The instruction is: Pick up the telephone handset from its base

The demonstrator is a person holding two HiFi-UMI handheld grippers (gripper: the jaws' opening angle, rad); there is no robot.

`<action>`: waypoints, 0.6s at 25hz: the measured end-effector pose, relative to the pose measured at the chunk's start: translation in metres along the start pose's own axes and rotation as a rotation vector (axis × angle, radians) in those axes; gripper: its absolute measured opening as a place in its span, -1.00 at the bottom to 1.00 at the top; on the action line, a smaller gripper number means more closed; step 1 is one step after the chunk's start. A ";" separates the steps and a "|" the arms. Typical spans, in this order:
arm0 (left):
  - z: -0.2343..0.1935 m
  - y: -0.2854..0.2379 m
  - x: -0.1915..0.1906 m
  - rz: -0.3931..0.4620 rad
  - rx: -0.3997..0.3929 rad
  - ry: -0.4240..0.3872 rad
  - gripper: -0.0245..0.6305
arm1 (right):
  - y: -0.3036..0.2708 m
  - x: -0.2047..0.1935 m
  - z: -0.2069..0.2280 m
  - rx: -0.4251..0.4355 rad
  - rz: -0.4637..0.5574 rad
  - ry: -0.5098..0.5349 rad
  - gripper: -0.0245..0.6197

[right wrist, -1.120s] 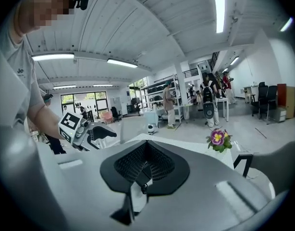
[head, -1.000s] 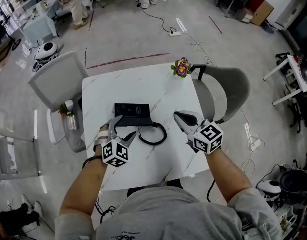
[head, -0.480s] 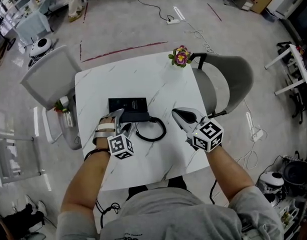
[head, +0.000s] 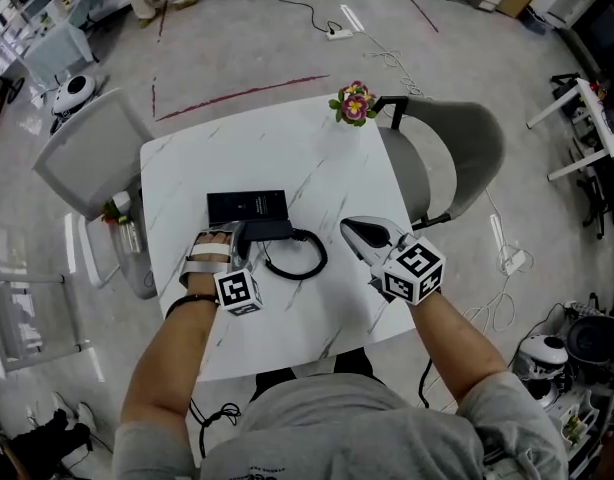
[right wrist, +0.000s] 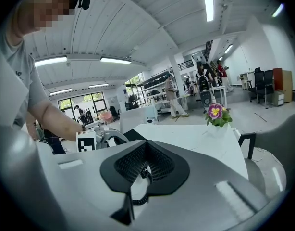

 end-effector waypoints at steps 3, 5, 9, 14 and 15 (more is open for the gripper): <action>0.003 0.001 0.001 0.002 -0.015 -0.081 -0.39 | 0.003 -0.001 -0.001 0.003 -0.003 -0.012 -0.91; 0.001 0.008 0.003 0.010 -0.029 -0.097 -0.43 | 0.005 0.000 -0.001 0.004 -0.003 -0.014 -0.91; -0.006 0.022 0.012 0.039 -0.038 -0.063 -0.50 | 0.011 0.005 0.000 -0.002 0.007 -0.016 -0.91; -0.016 0.047 0.023 0.121 -0.118 0.091 -0.50 | 0.019 0.017 0.000 -0.011 0.024 -0.016 -0.91; -0.019 0.052 0.024 0.142 -0.146 0.141 -0.50 | 0.021 0.021 0.000 -0.012 0.029 -0.014 -0.91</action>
Point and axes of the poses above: the fingertips, and each gripper's own axes: y backward along the fingers, z to its right, x out of its top, the point moved 8 cm from there along y, backward along the fingers, and after that the axes turned 12 degrees about -x, right-handed, at the moved point
